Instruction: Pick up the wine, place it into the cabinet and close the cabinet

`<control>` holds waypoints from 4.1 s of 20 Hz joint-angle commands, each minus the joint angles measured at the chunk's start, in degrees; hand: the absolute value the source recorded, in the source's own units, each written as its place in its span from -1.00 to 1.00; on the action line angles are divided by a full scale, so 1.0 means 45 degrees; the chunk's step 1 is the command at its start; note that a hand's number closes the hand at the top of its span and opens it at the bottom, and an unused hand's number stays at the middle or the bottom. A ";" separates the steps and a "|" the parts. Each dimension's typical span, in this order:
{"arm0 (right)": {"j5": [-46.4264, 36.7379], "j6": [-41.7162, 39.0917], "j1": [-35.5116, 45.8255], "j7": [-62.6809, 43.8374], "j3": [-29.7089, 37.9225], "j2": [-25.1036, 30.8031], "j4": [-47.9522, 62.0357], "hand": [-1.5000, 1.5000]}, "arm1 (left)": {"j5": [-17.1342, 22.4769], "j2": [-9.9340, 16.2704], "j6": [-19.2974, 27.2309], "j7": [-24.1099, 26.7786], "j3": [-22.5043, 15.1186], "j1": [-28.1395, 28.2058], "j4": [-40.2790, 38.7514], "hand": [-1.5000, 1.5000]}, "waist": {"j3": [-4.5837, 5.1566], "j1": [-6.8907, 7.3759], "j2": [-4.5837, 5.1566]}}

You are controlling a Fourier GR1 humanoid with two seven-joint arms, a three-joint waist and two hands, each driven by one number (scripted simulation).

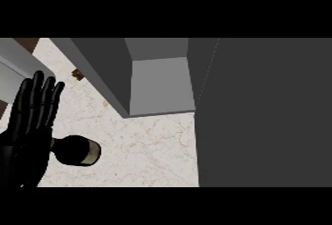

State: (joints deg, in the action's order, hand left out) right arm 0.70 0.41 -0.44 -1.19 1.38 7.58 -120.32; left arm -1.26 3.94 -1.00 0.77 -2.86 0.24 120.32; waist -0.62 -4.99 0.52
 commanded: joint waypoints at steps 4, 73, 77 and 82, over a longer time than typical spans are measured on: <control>-0.0065 0.0171 -0.0776 0.0023 -0.0060 -0.0214 -0.1151 -1.00 | -0.3152 -0.0304 0.3547 -0.0805 0.2245 -0.0604 -0.0400 -1.00 | 0.0102 0.0906 -0.0164; 0.1505 -0.2438 -0.1485 -0.3348 -0.1199 -0.1123 -0.2819 -1.00 | -0.0730 -0.0875 1.4492 0.0234 -0.2069 0.2664 -0.2409 -1.00 | 0.0140 0.1123 -0.0122; 0.1688 -0.2048 -0.1492 -0.4910 -0.1275 -0.1008 -0.4262 -1.00 | 0.1894 -0.0875 1.3622 0.2880 -0.1609 0.3975 -0.2806 -1.00 | 0.0150 0.1149 -0.0138; 0.0908 -0.1589 -0.1147 -0.5413 -0.2107 -0.1389 -0.4443 -1.00 | 0.3273 -0.0875 1.3163 0.4140 -0.0929 0.3048 -0.4509 -1.00 | 0.0152 0.1140 -0.0128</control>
State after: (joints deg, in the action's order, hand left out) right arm 8.20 -9.04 -7.13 -22.70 -4.92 2.72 -138.49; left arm 7.44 0.03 59.29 13.50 -9.38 15.33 104.65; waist 0.03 0.09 -0.08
